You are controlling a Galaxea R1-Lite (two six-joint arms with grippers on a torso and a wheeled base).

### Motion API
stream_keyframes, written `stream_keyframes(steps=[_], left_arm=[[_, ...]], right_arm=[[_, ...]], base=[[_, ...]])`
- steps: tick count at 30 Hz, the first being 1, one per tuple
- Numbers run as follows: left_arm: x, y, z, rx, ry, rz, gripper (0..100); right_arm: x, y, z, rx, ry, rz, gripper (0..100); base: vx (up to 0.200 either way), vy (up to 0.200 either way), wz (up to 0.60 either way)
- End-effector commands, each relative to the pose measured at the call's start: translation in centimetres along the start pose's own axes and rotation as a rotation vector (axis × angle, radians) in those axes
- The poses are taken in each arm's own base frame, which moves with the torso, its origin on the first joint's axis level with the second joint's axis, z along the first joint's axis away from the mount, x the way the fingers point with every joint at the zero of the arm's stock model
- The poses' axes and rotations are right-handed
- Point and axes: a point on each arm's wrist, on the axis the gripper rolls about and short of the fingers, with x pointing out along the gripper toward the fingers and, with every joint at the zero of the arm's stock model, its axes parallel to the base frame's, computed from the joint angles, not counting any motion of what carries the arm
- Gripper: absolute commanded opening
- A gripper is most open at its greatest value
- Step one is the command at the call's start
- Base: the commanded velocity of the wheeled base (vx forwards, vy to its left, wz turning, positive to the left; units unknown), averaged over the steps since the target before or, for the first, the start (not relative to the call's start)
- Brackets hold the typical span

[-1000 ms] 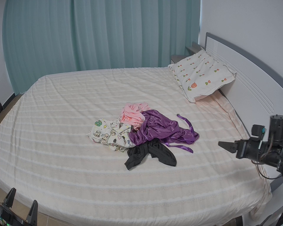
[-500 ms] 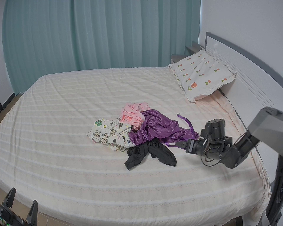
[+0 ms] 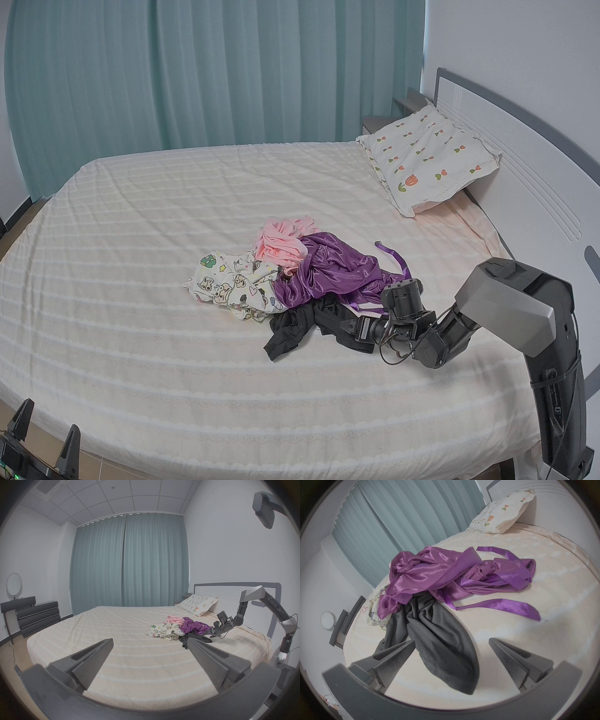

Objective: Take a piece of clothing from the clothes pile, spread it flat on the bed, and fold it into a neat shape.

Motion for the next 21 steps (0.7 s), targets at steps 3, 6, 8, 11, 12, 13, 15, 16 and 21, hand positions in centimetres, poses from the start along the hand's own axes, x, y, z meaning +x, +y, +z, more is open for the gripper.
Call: stream_keyframes(steps=[3,6,8,11,12,13,15,16,21], left_arm=[[0.0,0.0,-0.5,0.000,0.000,0.000,100],[0.0,0.0,-0.5,0.000,0.000,0.000,100],[0.0,0.0,-0.5,0.000,0.000,0.000,100],[0.0,0.0,-0.5,0.000,0.000,0.000,100],[0.0,0.0,-0.5,0.000,0.000,0.000,100],[0.0,0.0,-0.5,0.000,0.000,0.000,100],[0.0,0.0,-0.5,0.000,0.000,0.000,100],[0.0,0.0,-0.5,0.000,0.000,0.000,100],[0.0,0.0,-0.5,0.000,0.000,0.000,100]], right_arm=[[1.6,0.6,-1.6,-0.022,0.021,0.005,100],[2.0,1.1,-1.8,-0.030,0.017,0.015,100],[2.2,1.7,-2.0,-0.039,0.025,0.024,0],[2.4,1.8,-2.1,-0.040,0.019,0.029,0],[2.3,1.8,-2.1,-0.038,0.020,0.028,0],[2.1,1.7,-2.0,-0.034,0.022,0.025,0],[1.8,1.3,-2.0,-0.022,0.026,0.019,0],[1.5,1.2,-1.9,-0.012,0.032,0.016,0],[-1.1,0.9,-1.3,0.111,0.034,0.029,0]], base=[[0.000,0.000,0.00],[0.000,0.000,0.00],[0.000,0.000,0.00],[0.000,0.000,0.00],[0.000,0.000,0.00],[0.000,0.000,0.00],[0.000,0.000,0.00],[0.000,0.000,0.00],[0.000,0.000,0.00]])
